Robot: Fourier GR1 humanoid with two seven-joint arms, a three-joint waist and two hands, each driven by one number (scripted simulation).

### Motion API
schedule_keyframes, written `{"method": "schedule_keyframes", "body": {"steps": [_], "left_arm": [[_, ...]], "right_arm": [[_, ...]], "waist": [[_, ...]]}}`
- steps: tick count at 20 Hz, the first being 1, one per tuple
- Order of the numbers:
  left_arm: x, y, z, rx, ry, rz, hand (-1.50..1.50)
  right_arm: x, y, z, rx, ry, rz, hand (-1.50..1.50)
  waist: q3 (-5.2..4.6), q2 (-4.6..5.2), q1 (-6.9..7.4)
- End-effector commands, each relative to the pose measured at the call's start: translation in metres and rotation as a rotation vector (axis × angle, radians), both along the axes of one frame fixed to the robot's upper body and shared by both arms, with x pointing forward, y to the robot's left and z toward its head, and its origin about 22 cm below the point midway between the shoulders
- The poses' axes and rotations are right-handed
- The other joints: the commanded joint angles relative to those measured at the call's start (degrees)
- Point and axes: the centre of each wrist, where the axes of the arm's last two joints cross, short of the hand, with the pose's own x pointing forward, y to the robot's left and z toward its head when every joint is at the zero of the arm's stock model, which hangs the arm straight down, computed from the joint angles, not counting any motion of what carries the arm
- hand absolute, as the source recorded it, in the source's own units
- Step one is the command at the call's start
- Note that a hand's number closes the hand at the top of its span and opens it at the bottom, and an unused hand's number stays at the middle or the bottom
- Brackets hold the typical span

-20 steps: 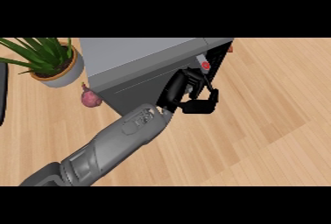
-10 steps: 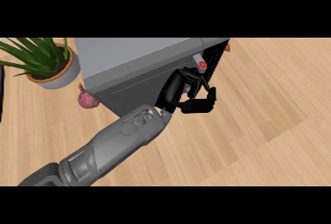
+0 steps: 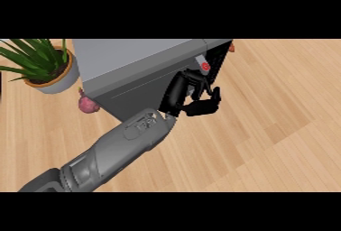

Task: Pick up the milk, place it into the microwave and close the microwave

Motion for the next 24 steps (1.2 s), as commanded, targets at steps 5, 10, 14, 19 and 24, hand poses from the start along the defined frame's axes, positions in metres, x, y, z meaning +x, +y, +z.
{"method": "schedule_keyframes", "body": {"steps": [5, 10, 14, 19, 24], "left_arm": [[0.007, -0.025, 0.016, -0.102, 0.073, 0.158, 1.50], [0.015, -0.016, 0.005, -0.082, 0.122, 0.244, 1.50], [0.020, -0.012, 0.001, -0.071, 0.140, 0.235, 1.50], [0.027, 0.007, -0.009, -0.021, 0.142, 0.233, 1.50], [0.034, 0.027, -0.015, 0.023, 0.155, 0.220, -1.50]], "right_arm": [[0.002, -0.004, 0.005, 0.028, 0.002, 0.006, -1.50], [0.001, -0.010, 0.011, 0.030, -0.002, -0.019, -1.50], [-0.001, -0.017, 0.018, 0.036, -0.029, -0.073, -1.50], [-0.005, -0.022, 0.024, 0.024, -0.038, -0.101, -1.50], [-0.009, -0.023, 0.029, 0.035, -0.044, -0.113, -1.50]], "waist": [[-0.01, 0.06, 1.45], [0.01, 0.34, 2.75], [-0.07, 0.20, 4.47], [-0.14, 0.36, 6.10], [-0.18, 0.55, 8.15]]}}
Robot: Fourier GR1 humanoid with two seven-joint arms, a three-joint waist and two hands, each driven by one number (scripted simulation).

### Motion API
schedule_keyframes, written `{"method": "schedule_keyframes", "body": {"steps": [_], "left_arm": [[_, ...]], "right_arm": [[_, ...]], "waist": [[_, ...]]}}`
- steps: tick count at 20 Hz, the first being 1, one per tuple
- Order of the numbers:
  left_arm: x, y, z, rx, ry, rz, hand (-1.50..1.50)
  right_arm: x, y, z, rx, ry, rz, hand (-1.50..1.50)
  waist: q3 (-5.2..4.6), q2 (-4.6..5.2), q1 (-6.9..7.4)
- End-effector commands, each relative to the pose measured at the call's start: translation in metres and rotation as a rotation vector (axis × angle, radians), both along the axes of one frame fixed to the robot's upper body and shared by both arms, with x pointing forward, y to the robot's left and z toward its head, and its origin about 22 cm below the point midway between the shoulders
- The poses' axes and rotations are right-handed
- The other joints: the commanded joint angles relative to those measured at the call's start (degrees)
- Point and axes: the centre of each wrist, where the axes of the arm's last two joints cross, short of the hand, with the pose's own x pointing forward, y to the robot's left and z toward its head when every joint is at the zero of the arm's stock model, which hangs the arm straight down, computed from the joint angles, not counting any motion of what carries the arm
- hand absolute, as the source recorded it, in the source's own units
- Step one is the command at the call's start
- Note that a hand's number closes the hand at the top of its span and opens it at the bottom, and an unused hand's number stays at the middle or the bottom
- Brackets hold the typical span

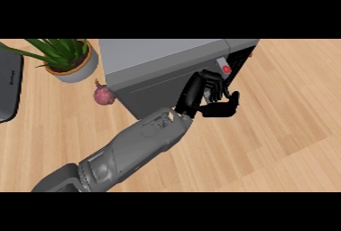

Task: Pick up the milk, place it into the microwave and close the microwave

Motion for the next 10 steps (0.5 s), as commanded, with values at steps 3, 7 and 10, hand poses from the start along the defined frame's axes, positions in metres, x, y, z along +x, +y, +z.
{"method": "schedule_keyframes", "body": {"steps": [3, 7, 10], "left_arm": [[0.039, 0.065, -0.019, 0.059, 0.060, 0.263, -1.50], [0.040, 0.069, -0.021, 0.047, 0.076, 0.242, -1.50], [0.038, 0.067, -0.025, 0.043, 0.081, 0.228, -1.50]], "right_arm": [[-0.006, -0.004, 0.005, 0.001, -0.002, -0.026, -1.50], [-0.009, -0.006, 0.006, 0.006, 0.008, -0.046, -1.50], [-0.014, -0.001, 0.010, 0.015, -0.002, -0.025, -1.50]], "waist": [[-0.17, 0.41, 3.19], [-0.16, 0.34, 4.28], [-0.24, 0.05, 4.72]]}}
